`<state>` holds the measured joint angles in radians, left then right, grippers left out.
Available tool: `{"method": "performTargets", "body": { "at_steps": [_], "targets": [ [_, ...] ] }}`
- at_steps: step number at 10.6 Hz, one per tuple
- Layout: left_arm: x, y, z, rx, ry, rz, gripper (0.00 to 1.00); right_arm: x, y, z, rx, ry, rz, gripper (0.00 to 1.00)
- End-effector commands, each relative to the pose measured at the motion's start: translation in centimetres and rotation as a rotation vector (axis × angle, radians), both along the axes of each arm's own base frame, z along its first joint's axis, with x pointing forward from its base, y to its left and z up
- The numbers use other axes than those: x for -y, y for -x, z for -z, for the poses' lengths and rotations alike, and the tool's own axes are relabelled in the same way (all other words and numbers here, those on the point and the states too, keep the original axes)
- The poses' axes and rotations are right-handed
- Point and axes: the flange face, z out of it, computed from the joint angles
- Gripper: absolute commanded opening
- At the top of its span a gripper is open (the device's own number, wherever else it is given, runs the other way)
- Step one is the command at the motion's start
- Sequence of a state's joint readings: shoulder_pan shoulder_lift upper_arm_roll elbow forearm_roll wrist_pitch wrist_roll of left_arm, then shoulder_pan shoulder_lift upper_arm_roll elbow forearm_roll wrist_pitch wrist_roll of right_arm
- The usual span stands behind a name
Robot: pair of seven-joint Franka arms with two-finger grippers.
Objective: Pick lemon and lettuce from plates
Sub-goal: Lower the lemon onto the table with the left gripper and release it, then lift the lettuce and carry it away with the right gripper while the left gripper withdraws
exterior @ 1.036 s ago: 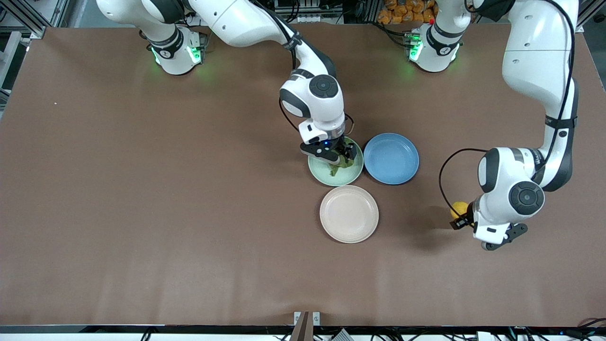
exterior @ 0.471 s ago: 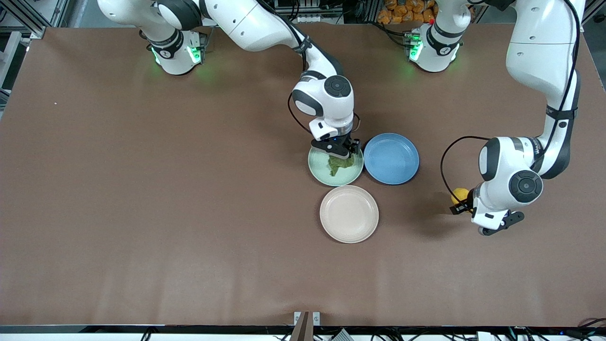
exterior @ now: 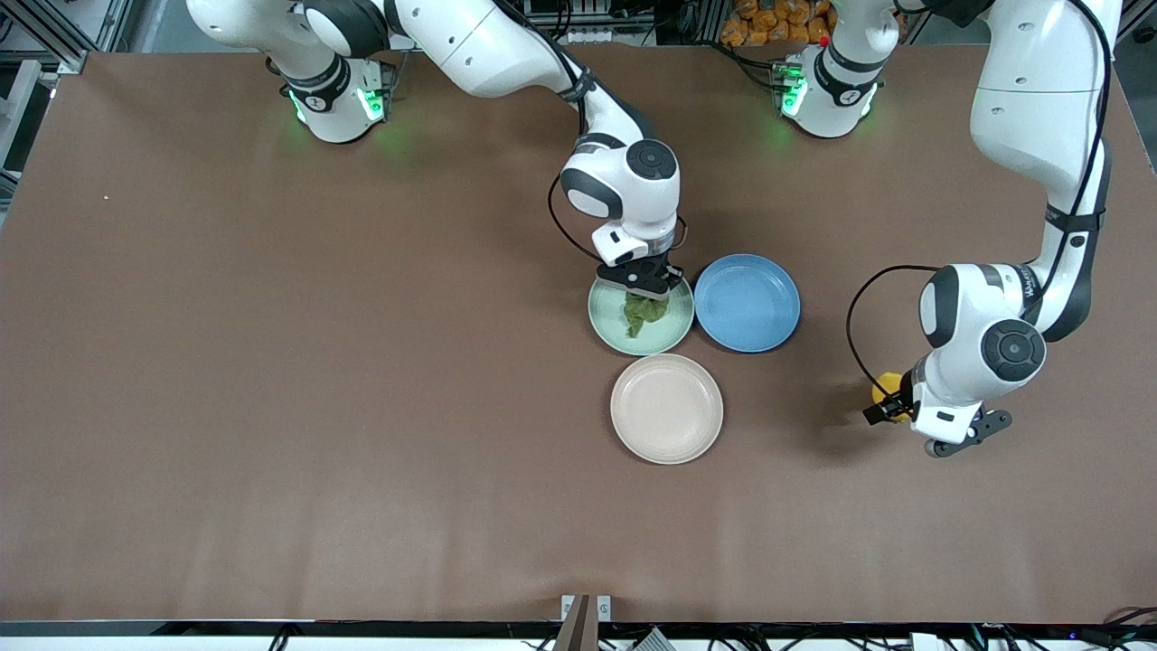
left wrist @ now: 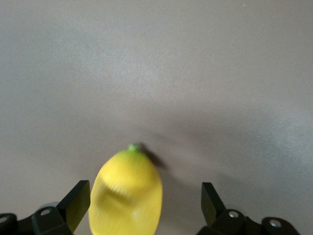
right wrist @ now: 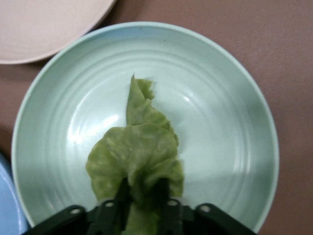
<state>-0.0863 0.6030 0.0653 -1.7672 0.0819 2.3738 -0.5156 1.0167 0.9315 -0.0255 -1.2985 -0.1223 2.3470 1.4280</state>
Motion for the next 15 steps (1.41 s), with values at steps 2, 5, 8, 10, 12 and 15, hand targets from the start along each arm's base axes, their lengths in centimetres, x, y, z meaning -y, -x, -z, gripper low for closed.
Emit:
{"method": "performTargets", "body": {
  "at_steps": [2,5,8,10,12,15],
  "targets": [
    [0.5,2.9,-2.3,0.032,0.037,0.003,1.00,0.0,-0.8,-1.1,0.012,0.031,0.002,0.00],
    [-0.4,8.3,-4.4,0.065,0.063,-0.013,1.00,1.5,-3.0,-5.1,-0.010,0.050,0.020,0.00],
    [-3.6,12.2,-8.4,0.093,0.062,0.047,1.00,5.6,-7.4,-14.8,-0.078,-0.013,0.017,0.00],
    [-4.2,13.7,-9.3,0.100,0.062,0.050,1.00,10.7,-10.5,-21.0,-0.126,-0.029,-0.009,0.00],
    [-4.0,15.5,-10.5,0.113,0.064,0.054,1.00,16.9,-14.3,-24.6,-0.175,-0.054,-0.049,0.00],
    [-2.8,15.4,-12.5,0.148,0.061,0.092,1.00,29.4,-20.3,-26.9,-0.256,-0.040,-0.140,0.00]
  ]
}}
